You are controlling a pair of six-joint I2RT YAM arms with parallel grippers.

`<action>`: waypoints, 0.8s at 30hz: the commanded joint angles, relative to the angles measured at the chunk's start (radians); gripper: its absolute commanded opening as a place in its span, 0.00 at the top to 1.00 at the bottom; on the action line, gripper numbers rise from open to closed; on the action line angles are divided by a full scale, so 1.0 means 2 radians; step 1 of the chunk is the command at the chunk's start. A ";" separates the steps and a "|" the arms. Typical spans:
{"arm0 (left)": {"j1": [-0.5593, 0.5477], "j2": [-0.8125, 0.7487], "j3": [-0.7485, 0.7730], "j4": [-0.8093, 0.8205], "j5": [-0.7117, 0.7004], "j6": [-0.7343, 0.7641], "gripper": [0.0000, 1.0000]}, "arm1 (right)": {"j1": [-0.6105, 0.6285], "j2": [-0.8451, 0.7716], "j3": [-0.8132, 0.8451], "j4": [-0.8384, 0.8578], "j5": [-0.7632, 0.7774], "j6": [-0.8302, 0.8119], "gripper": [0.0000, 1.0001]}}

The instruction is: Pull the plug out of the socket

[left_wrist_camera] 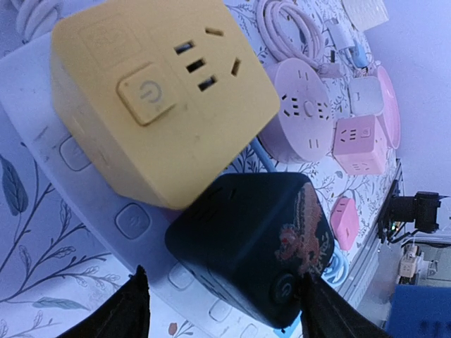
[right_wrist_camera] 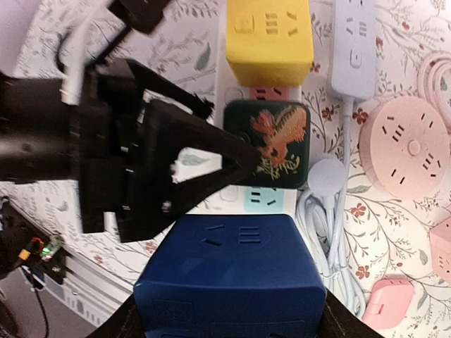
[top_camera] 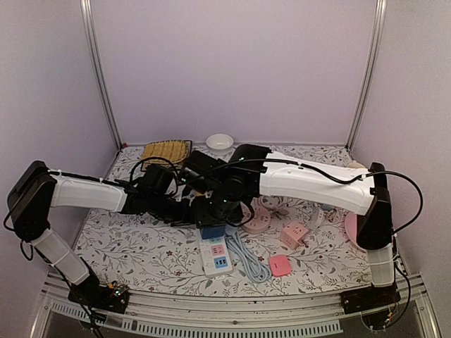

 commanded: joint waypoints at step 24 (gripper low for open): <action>0.003 -0.026 0.145 -0.186 -0.060 0.053 0.28 | -0.312 -0.264 -0.330 0.271 -0.100 -0.055 0.96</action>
